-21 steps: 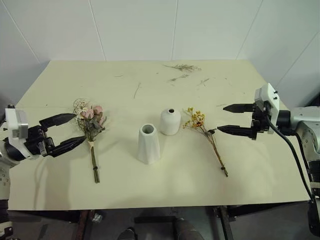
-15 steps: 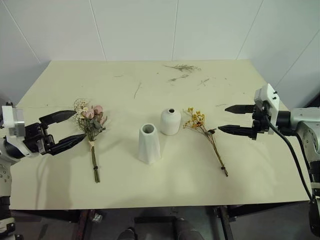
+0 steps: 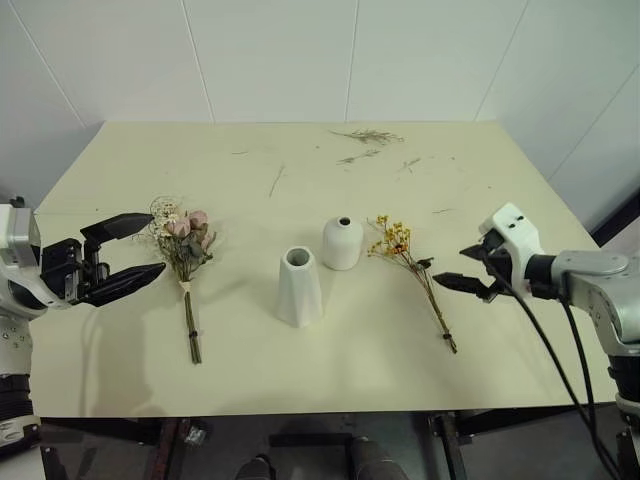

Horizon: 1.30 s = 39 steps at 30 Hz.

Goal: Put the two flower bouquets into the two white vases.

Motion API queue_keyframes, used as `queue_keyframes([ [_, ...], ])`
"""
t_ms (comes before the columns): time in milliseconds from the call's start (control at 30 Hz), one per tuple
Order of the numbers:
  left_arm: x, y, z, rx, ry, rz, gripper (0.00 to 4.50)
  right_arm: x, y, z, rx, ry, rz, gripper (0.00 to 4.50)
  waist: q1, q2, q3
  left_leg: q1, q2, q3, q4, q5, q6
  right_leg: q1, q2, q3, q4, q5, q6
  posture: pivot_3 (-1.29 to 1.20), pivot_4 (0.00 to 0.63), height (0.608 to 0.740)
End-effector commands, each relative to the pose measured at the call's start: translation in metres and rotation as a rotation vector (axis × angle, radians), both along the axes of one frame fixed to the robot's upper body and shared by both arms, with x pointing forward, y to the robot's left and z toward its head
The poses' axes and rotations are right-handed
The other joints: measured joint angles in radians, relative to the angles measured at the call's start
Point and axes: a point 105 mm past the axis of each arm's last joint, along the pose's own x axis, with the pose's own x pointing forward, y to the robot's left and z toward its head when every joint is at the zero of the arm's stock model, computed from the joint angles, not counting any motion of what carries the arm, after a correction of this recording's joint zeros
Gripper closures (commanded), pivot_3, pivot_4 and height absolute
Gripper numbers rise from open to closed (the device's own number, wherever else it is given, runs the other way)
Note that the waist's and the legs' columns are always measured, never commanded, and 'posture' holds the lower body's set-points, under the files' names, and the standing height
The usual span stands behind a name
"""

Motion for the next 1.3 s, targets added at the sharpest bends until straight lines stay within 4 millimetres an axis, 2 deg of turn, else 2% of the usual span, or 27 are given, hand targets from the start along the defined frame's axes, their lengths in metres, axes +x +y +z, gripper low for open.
queue_keyframes([
  [33,-0.003,-0.002,0.005,-0.021,-0.020,-0.043,0.04,-0.006,0.003,0.003,-0.002,0.016,-0.077,0.00,0.002,0.000,0.000,0.000,0.000,0.000,0.000,0.000,0.000,0.000,0.000,0.000,0.000,0.000,0.000,0.00,0.150,0.740],
  [167,-0.002,-0.003,0.004,-0.018,-0.006,-0.053,0.04,-0.009,0.010,-0.003,0.024,0.085,-0.132,0.00,0.003,-0.001,0.000,0.000,0.000,0.000,0.000,0.000,0.000,0.000,0.000,0.000,0.000,0.000,0.000,0.00,0.150,0.740],
  [333,0.000,-0.004,0.002,-0.006,-0.013,-0.042,0.04,-0.003,0.005,-0.020,-0.022,0.166,-0.240,0.00,0.011,-0.001,0.000,0.000,0.000,0.000,0.000,0.000,0.000,0.000,0.000,0.000,0.000,0.000,0.000,0.00,0.150,0.740],
  [767,-0.010,-0.003,-0.003,-0.009,-0.027,-0.001,0.04,0.002,0.010,-0.034,-0.063,0.279,-0.265,0.00,0.013,-0.001,-0.001,0.000,0.000,0.000,0.000,0.000,0.000,0.000,0.000,0.000,-0.001,0.000,0.000,0.00,0.150,0.740],
  [900,-0.011,-0.002,-0.003,-0.010,-0.030,0.005,0.00,0.013,0.008,-0.032,-0.059,0.231,-0.284,0.87,0.012,-0.001,-0.001,0.000,0.000,0.000,0.000,0.000,0.000,0.000,0.000,0.000,-0.001,0.000,0.000,0.00,0.150,0.740],
  [1033,-0.010,-0.004,-0.002,-0.013,-0.029,0.005,0.00,0.021,0.009,-0.031,-0.052,0.202,-0.293,2.25,0.011,-0.001,-0.001,0.000,0.000,0.000,0.000,0.000,0.000,0.000,0.000,0.000,-0.001,0.000,0.000,0.00,0.150,0.740],
  [1233,-0.008,-0.005,-0.004,-0.014,-0.021,0.003,0.00,0.018,0.012,-0.037,-0.057,0.219,-0.281,4.28,0.012,-0.001,-0.001,0.000,0.000,0.000,0.000,0.000,0.000,0.000,0.000,0.000,-0.001,0.000,0.000,0.00,0.150,0.740],
  [1300,-0.007,-0.006,-0.003,-0.015,-0.020,0.003,0.00,0.019,0.014,-0.034,-0.053,0.196,-0.272,4.46,0.013,-0.001,-0.001,0.000,0.000,0.000,0.000,0.000,0.000,0.000,0.000,0.000,-0.001,0.000,0.000,0.00,0.150,0.740],
])
